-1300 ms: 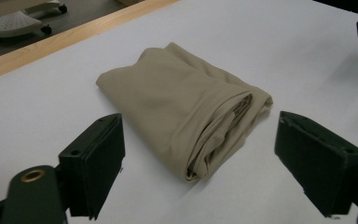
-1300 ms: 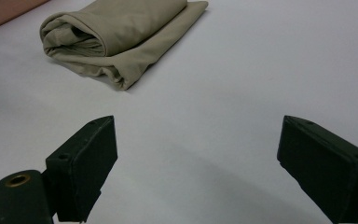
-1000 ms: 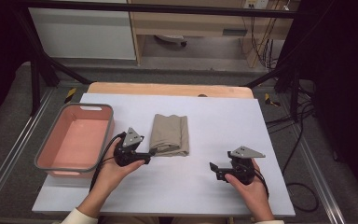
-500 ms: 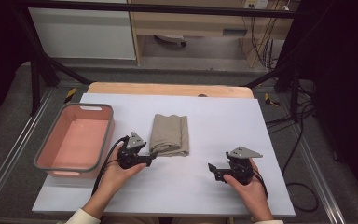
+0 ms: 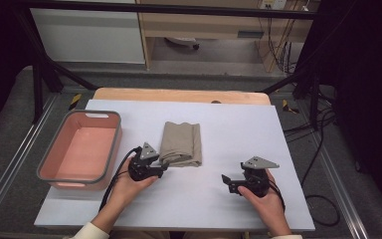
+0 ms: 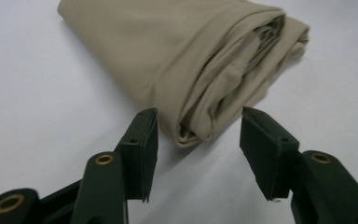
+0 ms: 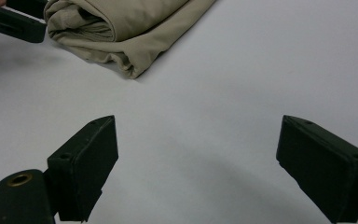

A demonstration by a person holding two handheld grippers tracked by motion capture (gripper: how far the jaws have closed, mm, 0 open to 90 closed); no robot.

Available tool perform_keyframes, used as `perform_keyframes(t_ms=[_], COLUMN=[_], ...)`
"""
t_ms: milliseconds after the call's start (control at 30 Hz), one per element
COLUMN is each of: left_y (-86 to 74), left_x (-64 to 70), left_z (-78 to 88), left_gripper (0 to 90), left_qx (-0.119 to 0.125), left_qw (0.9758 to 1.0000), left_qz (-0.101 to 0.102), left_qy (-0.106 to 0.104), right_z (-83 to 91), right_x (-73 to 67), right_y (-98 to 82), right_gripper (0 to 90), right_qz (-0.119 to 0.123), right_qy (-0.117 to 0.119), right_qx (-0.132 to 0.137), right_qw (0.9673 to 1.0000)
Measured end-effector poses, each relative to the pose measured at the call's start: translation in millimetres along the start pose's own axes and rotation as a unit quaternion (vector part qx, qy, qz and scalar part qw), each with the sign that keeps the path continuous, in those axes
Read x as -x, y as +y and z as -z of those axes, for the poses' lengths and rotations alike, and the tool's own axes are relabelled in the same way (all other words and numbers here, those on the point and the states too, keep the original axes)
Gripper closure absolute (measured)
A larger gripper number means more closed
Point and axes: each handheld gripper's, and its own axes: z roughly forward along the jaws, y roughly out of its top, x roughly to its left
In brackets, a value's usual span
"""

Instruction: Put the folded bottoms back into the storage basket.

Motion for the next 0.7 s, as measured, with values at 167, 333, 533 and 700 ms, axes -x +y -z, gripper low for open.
perform_keyframes(t_ms=[167, 333, 533, 700], left_y=[-0.3, -0.6, -1.0, -2.6], left_x=[-5.5, -9.1, -8.5, -6.2], left_z=[-9.9, -19.8, -17.5, -13.1], left_gripper=[54.8, 67.2, 81.2, 82.4], left_qx=[-0.003, 0.000, 0.000, -0.005], left_qw=[0.9999, 0.9998, 0.9999, 0.9998], left_qz=[0.009, 0.017, 0.002, 0.000], left_qy=[0.011, -0.015, -0.015, -0.019], right_z=[-0.7, -2.0, -3.6, -3.7], right_x=[-0.3, -1.5, -5.5, -10.6], right_y=[-0.4, -0.1, 1.2, 2.5], right_gripper=[13.1, 13.1, 13.1, 13.1], right_qz=[0.001, 0.002, 0.003, 0.007], right_qy=[0.002, 0.003, 0.007, 0.012], right_qx=[-0.002, -0.005, -0.005, -0.005], right_qw=[1.0000, 1.0000, 1.0000, 0.9999])
